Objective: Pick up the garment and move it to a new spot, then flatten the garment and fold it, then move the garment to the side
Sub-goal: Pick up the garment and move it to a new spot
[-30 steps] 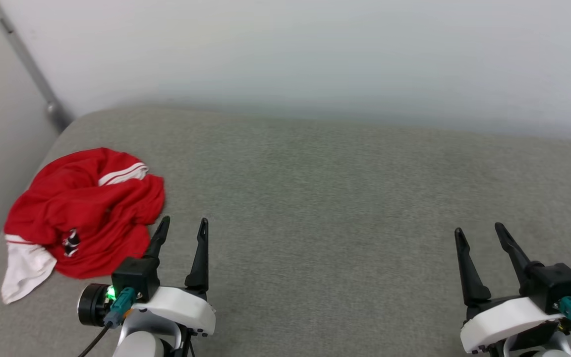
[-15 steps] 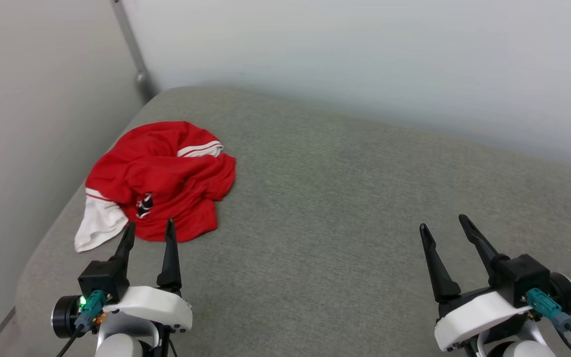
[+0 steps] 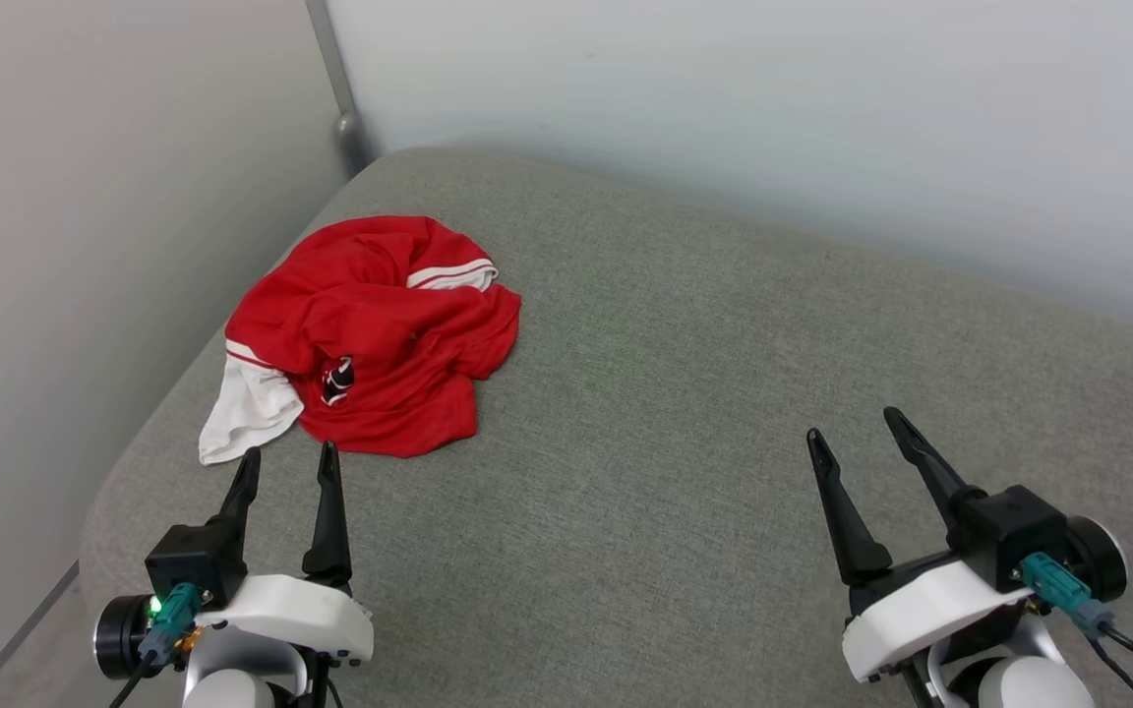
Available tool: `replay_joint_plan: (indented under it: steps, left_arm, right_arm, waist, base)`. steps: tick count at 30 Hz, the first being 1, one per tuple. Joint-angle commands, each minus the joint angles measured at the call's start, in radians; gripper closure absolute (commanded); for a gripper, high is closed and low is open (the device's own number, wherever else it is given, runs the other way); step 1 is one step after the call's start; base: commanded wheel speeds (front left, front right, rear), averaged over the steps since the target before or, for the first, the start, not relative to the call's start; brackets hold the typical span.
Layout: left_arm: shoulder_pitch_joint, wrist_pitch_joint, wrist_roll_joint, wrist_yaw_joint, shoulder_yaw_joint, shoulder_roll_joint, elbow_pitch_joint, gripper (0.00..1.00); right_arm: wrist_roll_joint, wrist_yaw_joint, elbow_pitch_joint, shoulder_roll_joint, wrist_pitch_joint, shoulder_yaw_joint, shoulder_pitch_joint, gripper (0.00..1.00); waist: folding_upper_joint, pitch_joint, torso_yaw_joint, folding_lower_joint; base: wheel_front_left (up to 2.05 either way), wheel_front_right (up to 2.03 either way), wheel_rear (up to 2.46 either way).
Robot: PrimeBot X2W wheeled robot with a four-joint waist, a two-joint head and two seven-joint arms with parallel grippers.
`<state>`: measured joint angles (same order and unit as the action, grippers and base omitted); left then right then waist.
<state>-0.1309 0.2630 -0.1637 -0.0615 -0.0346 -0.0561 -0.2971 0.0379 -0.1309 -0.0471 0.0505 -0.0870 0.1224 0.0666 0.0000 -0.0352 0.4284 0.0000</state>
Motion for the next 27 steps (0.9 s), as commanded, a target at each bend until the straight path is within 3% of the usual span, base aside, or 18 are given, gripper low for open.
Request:
replay_joint_plan:
  steps: [1,8,14,20,27]
  left_arm:
    - [0.000,0.003,0.002,-0.001,-0.002,0.002,0.003,0.00]
    - [-0.102,0.003,0.024,-0.007,-0.001,-0.010,0.008,0.00]
    - [-0.303,-0.023,0.027,-0.020,-0.004,-0.065,-0.031,0.00]
    - [-0.489,-0.226,-0.020,-0.048,-0.025,-0.183,-0.114,0.00]
    - [-0.567,-0.523,-0.098,-0.065,-0.022,-0.333,-0.247,0.00]
  right_arm:
    - [-0.002,0.000,0.001,0.000,0.001,0.001,0.017,0.00]
    - [-0.019,0.000,0.016,0.000,0.017,0.001,0.053,0.00]
    - [-0.048,0.000,0.051,0.002,0.040,0.008,0.114,0.00]
    - [-0.051,0.000,0.062,0.014,0.035,0.007,0.171,0.00]
    - [-0.046,0.000,0.043,0.011,0.006,-0.011,0.204,0.00]
  waist:
    - [0.0000,-0.005,-0.002,0.0000]
    - [0.0000,-0.068,-0.033,0.0000]
    - [0.0000,-0.187,-0.099,0.0000]
    - [0.0000,-0.308,-0.183,0.0000]
    - [0.0000,-0.394,-0.252,0.0000]
  base:
    - [0.00,0.00,0.00]
    - [0.00,0.00,0.00]
    - [0.00,0.00,0.00]
    - [0.00,0.00,0.00]
    - [0.00,0.00,0.00]
